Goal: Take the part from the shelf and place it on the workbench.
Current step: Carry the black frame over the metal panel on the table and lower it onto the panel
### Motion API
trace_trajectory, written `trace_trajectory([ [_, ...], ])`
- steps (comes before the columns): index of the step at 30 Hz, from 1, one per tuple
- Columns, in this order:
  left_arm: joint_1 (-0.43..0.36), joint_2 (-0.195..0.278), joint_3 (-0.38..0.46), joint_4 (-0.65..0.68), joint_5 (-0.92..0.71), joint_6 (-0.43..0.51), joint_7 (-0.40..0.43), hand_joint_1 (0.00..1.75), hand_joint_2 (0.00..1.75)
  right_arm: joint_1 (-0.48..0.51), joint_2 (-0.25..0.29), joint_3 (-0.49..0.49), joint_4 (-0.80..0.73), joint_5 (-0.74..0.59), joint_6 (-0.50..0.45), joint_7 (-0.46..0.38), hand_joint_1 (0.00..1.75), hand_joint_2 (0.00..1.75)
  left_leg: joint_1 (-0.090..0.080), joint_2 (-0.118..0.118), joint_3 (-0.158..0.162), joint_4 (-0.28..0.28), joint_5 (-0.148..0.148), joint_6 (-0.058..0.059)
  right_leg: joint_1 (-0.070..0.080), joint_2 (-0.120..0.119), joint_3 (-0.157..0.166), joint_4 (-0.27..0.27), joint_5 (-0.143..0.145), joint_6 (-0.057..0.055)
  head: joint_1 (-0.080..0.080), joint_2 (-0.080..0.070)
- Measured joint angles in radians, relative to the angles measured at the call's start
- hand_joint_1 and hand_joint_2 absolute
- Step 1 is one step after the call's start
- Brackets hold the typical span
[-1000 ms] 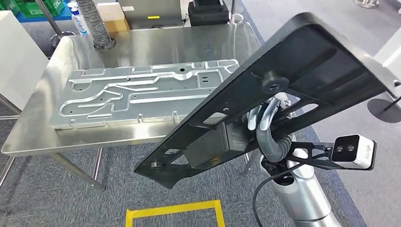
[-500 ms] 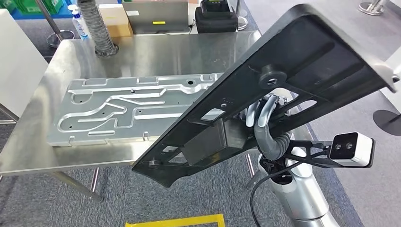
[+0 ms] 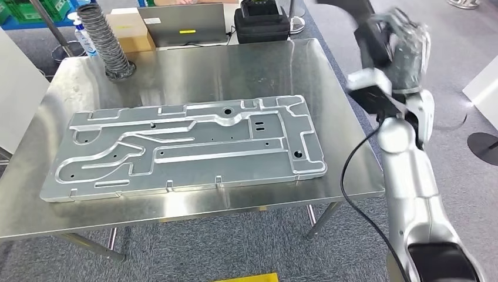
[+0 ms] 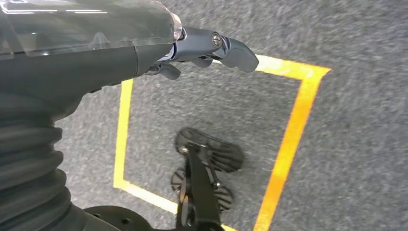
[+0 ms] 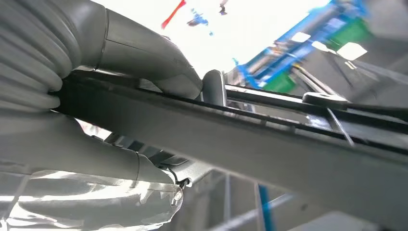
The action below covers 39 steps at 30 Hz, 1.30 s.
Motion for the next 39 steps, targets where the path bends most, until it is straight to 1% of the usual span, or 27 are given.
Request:
trace_trajectory([
  [1, -0.004, 0.000, -0.001, 0.000, -0.003, -0.002, -0.002, 0.00, 1.75, -0.036, 0.005, 0.030, 0.027, 0.089, -0.009, 0.053, 1.75, 1.75, -0.002, 0.002, 0.012, -0.043, 0.019, 0.007, 0.000, 0.002, 0.001, 0.003, -0.004, 0.005, 0.000, 0.000],
  [2, -0.007, 0.000, -0.003, 0.000, -0.006, -0.003, -0.004, 0.00, 1.75, -0.070, 0.014, 0.068, 0.058, 0.180, -0.016, 0.112, 1.75, 1.75, -0.005, 0.003, 0.016, -0.066, 0.025, 0.014, 0.001, 0.004, 0.001, 0.005, -0.007, 0.010, 0.000, 0.000],
  [4, -0.015, -0.001, -0.006, 0.000, -0.011, -0.004, -0.004, 0.00, 1.75, -0.125, 0.041, 0.144, 0.115, 0.318, -0.023, 0.201, 1.75, 1.75, -0.006, 0.003, 0.019, -0.076, 0.027, 0.027, 0.003, 0.007, -0.001, 0.006, -0.011, 0.021, 0.000, 0.000],
  [6, -0.023, -0.004, -0.009, 0.000, -0.013, -0.003, -0.002, 0.00, 1.75, -0.160, 0.073, 0.209, 0.165, 0.398, -0.023, 0.236, 1.75, 1.75, 0.000, 0.003, 0.024, -0.083, 0.033, 0.037, 0.003, 0.002, -0.008, 0.027, -0.029, 0.030, 0.000, 0.000],
  [7, -0.026, -0.005, -0.009, -0.001, -0.013, -0.003, 0.000, 0.00, 1.75, -0.173, 0.088, 0.237, 0.187, 0.420, -0.022, 0.241, 1.75, 1.75, 0.003, 0.003, 0.027, -0.086, 0.035, 0.042, 0.003, -0.001, -0.026, 0.065, -0.052, 0.035, 0.000, 0.000],
  [9, -0.029, -0.005, -0.010, -0.001, -0.013, -0.003, 0.002, 0.00, 1.75, -0.190, 0.116, 0.290, 0.236, 0.443, -0.011, 0.241, 1.75, 1.75, 0.003, 0.001, 0.029, -0.087, 0.033, 0.047, -0.001, -0.004, -0.090, 0.194, -0.110, 0.041, 0.000, 0.000],
  [10, -0.028, -0.006, -0.010, -0.001, -0.013, -0.003, 0.003, 0.00, 1.75, -0.193, 0.129, 0.312, 0.262, 0.449, -0.002, 0.239, 1.75, 1.75, 0.003, -0.001, 0.030, -0.087, 0.031, 0.047, -0.004, -0.005, -0.124, 0.255, -0.129, 0.044, 0.000, 0.000],
  [11, -0.028, -0.006, -0.010, -0.001, -0.012, -0.003, 0.004, 0.00, 1.75, -0.194, 0.142, 0.333, 0.289, 0.453, 0.008, 0.236, 1.75, 1.75, 0.004, -0.003, 0.032, -0.086, 0.029, 0.046, -0.006, -0.005, -0.146, 0.287, -0.130, 0.046, 0.000, 0.000],
  [12, -0.028, -0.007, -0.010, -0.001, -0.012, -0.003, 0.005, 0.00, 1.75, -0.196, 0.157, 0.353, 0.319, 0.454, 0.018, 0.235, 1.75, 1.75, 0.004, -0.005, 0.034, -0.084, 0.026, 0.045, -0.008, -0.007, -0.149, 0.281, -0.111, 0.046, 0.000, 0.000],
  [13, -0.028, -0.008, -0.011, -0.001, -0.012, -0.003, 0.006, 0.00, 1.75, -0.199, 0.174, 0.371, 0.353, 0.454, 0.025, 0.236, 1.75, 1.75, 0.004, -0.007, 0.037, -0.082, 0.022, 0.042, -0.009, -0.008, -0.133, 0.235, -0.075, 0.045, 0.000, 0.000],
  [14, -0.029, -0.009, -0.011, -0.001, -0.013, -0.003, 0.006, 0.00, 1.75, -0.203, 0.192, 0.390, 0.392, 0.453, 0.030, 0.237, 1.75, 1.75, 0.004, -0.008, 0.039, -0.079, 0.017, 0.038, -0.010, -0.009, -0.105, 0.163, -0.035, 0.042, 0.000, 0.000],
  [16, -0.032, -0.009, -0.014, -0.001, -0.014, -0.003, 0.006, 0.00, 1.75, -0.212, 0.224, 0.421, 0.468, 0.447, 0.035, 0.239, 1.75, 1.75, 0.001, -0.008, 0.040, -0.074, 0.009, 0.029, -0.005, -0.009, -0.055, 0.049, 0.011, 0.034, 0.000, 0.000],
  [17, -0.034, -0.010, -0.016, -0.001, -0.015, -0.004, 0.007, 0.00, 1.75, -0.215, 0.237, 0.432, 0.503, 0.440, 0.040, 0.240, 1.75, 1.75, 0.000, -0.008, 0.039, -0.073, 0.007, 0.024, -0.002, -0.009, -0.046, 0.024, 0.015, 0.030, 0.000, 0.000],
  [18, -0.036, -0.010, -0.018, -0.001, -0.017, -0.005, 0.008, 0.00, 1.75, -0.218, 0.249, 0.440, 0.536, 0.432, 0.048, 0.242, 1.75, 1.75, -0.001, -0.008, 0.039, -0.073, 0.006, 0.019, 0.001, -0.008, -0.044, 0.022, 0.012, 0.025, 0.000, 0.000],
  [20, -0.039, -0.011, -0.025, -0.001, -0.024, -0.007, 0.011, 0.00, 1.75, -0.225, 0.266, 0.450, 0.601, 0.417, 0.064, 0.249, 1.75, 1.75, 0.001, -0.008, 0.041, -0.075, 0.003, 0.008, 0.000, -0.009, -0.040, 0.013, 0.014, 0.014, 0.000, 0.000],
  [21, -0.041, -0.011, -0.029, -0.001, -0.027, -0.008, 0.012, 0.00, 1.75, -0.228, 0.273, 0.452, 0.632, 0.413, 0.068, 0.255, 1.75, 1.75, 0.003, -0.007, 0.036, -0.062, -0.008, 0.004, -0.001, -0.011, -0.035, 0.007, 0.015, 0.007, 0.000, 0.000],
  [23, -0.044, -0.011, -0.034, -0.001, -0.030, -0.008, 0.013, 0.00, 1.75, -0.234, 0.284, 0.457, 0.686, 0.409, 0.069, 0.265, 1.75, 1.75, 0.005, -0.004, -0.002, 0.023, -0.056, -0.003, -0.004, -0.013, -0.027, -0.001, 0.016, -0.004, 0.000, 0.000],
  [25, -0.046, -0.012, -0.035, -0.001, -0.032, -0.008, 0.015, 0.00, 1.75, -0.236, 0.291, 0.462, 0.729, 0.409, 0.070, 0.267, 1.75, 1.75, 0.005, -0.003, -0.069, 0.158, -0.109, -0.008, -0.002, -0.013, -0.025, 0.000, 0.014, -0.009, 0.000, 0.000],
  [26, -0.046, -0.012, -0.036, -0.001, -0.033, -0.008, 0.017, 0.00, 1.75, -0.236, 0.294, 0.464, 0.747, 0.407, 0.074, 0.270, 1.75, 1.75, 0.006, -0.003, -0.093, 0.200, -0.116, -0.010, -0.001, -0.012, -0.024, 0.000, 0.013, -0.009, 0.000, 0.000],
  [27, -0.046, -0.012, -0.036, -0.001, -0.033, -0.008, 0.018, 0.00, 1.75, -0.236, 0.297, 0.465, 0.765, 0.404, 0.079, 0.274, 1.75, 1.75, 0.006, -0.003, -0.101, 0.207, -0.104, -0.011, 0.000, -0.011, -0.023, 0.001, 0.012, -0.009, 0.000, 0.000],
  [28, -0.047, -0.012, -0.038, -0.001, -0.034, -0.009, 0.019, 0.00, 1.75, -0.236, 0.299, 0.466, 0.782, 0.401, 0.086, 0.281, 1.75, 1.75, 0.007, -0.003, -0.088, 0.172, -0.073, -0.011, 0.000, -0.011, -0.021, 0.003, 0.009, -0.007, 0.000, 0.000],
  [29, -0.047, -0.012, -0.039, -0.001, -0.035, -0.009, 0.020, 0.00, 1.75, -0.237, 0.301, 0.466, 0.796, 0.397, 0.095, 0.289, 1.75, 1.75, 0.007, -0.002, -0.059, 0.106, -0.033, -0.010, -0.001, -0.010, -0.019, 0.005, 0.006, -0.005, 0.000, 0.000],
  [31, -0.049, -0.011, -0.042, -0.001, -0.037, -0.011, 0.023, 0.00, 1.75, -0.240, 0.305, 0.466, 0.823, 0.391, 0.114, 0.305, 1.75, 1.75, 0.006, -0.003, -0.001, -0.017, 0.015, -0.005, 0.002, -0.008, -0.018, 0.013, -0.001, 0.004, 0.000, 0.000],
  [33, -0.050, -0.011, -0.047, -0.002, -0.042, -0.014, 0.026, 0.00, 1.75, -0.245, 0.309, 0.466, 0.856, 0.389, 0.139, 0.319, 1.75, 1.75, 0.003, -0.005, 0.018, -0.059, 0.017, 0.006, 0.005, -0.007, -0.022, 0.018, -0.003, 0.014, 0.000, 0.000],
  [36, -0.052, -0.012, -0.056, -0.005, -0.051, -0.019, 0.025, 0.00, 1.75, -0.244, 0.315, 0.466, 0.904, 0.392, 0.177, 0.339, 1.75, 1.75, 0.004, -0.005, 0.018, -0.064, 0.021, 0.025, 0.003, -0.008, -0.027, 0.026, -0.011, 0.029, 0.000, 0.000],
  [37, -0.053, -0.012, -0.058, -0.006, -0.053, -0.021, 0.022, 0.00, 1.75, -0.243, 0.318, 0.466, 0.917, 0.395, 0.185, 0.345, 1.75, 1.75, 0.005, -0.004, 0.019, -0.066, 0.022, 0.032, 0.002, -0.008, -0.037, 0.049, -0.027, 0.034, 0.000, 0.000],
  [39, -0.059, -0.013, -0.060, -0.006, -0.058, -0.024, 0.016, 0.00, 1.75, -0.240, 0.325, 0.470, 0.945, 0.404, 0.193, 0.352, 1.75, 1.75, 0.006, -0.003, 0.020, -0.067, 0.023, 0.040, 0.000, -0.009, -0.086, 0.157, -0.083, 0.041, 0.000, 0.000],
])
